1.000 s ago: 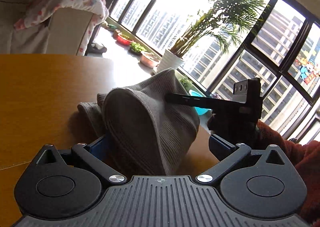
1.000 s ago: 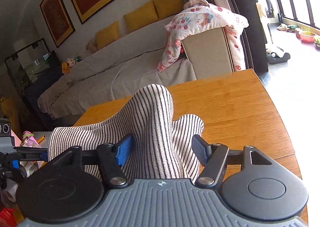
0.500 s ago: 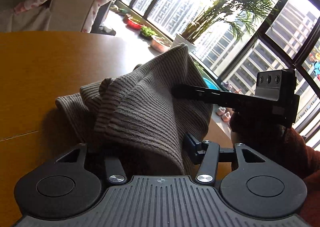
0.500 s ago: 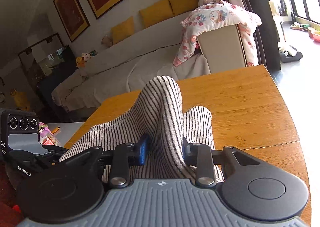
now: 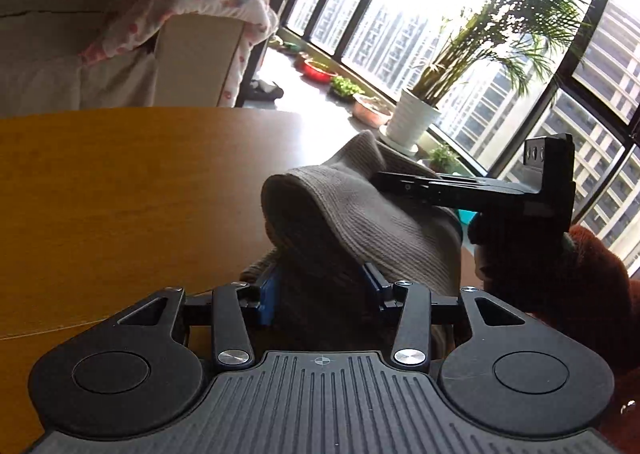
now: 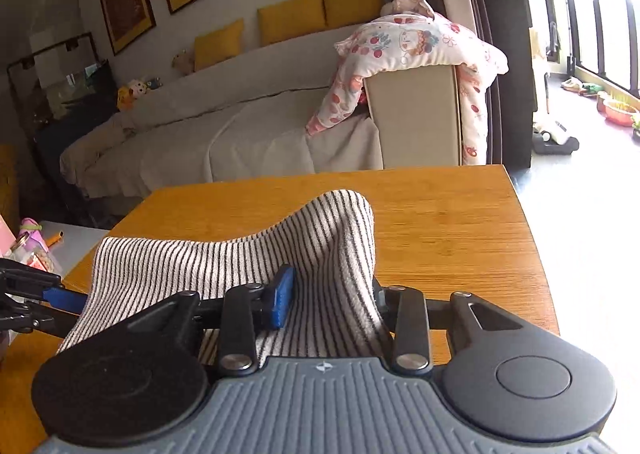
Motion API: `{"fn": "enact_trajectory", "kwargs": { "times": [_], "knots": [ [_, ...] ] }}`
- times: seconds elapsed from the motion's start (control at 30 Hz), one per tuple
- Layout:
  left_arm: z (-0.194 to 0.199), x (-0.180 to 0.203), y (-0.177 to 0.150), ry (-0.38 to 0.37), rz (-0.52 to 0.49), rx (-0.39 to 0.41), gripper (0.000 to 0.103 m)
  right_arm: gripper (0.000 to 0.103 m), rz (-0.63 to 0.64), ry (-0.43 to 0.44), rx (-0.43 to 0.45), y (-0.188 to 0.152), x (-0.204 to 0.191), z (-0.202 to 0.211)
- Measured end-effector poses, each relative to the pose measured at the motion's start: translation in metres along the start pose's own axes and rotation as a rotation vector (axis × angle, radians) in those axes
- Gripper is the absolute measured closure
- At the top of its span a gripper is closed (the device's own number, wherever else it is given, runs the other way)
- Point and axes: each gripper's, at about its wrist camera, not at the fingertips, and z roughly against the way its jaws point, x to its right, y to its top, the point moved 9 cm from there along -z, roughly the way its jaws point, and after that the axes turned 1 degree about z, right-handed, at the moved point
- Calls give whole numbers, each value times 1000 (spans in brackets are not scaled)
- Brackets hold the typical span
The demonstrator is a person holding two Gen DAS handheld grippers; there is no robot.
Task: Fold clothes
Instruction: 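Lift the sweater with both tools and fold it over toward the other tool, then lower the folded sweater onto the table with both tools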
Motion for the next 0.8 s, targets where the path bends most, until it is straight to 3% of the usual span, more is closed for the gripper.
{"fn": "enact_trajectory", "kwargs": {
  "times": [0.07, 0.27, 0.4, 0.5, 0.53, 0.57, 0.7, 0.8],
  "knots": [
    [10, -9, 6, 39, -20, 12, 51, 69, 34, -24, 1, -4, -1, -3],
    [58, 24, 51, -81, -132, 176, 20, 67, 189, -31, 14, -8, -29, 7],
    [24, 60, 59, -162, -235, 129, 19, 66, 197, -20, 2, -10, -35, 7],
    [-25, 60, 46, -123, -281, 23, 31, 58, 200, -48, 11, -6, -31, 14],
    [-35, 53, 43, -104, -274, 3, 38, 52, 202, -61, 17, -4, -30, 18],
    [-46, 46, 40, -84, -267, -17, 39, 44, 198, -84, 37, 1, -27, 25],
    [-60, 25, 37, -83, -199, -52, 35, 26, 112, -145, 122, 30, -10, 36],
    [-63, 20, 36, -88, -184, -63, 33, 25, 119, -201, 55, 32, 3, 10]
  ]
}}
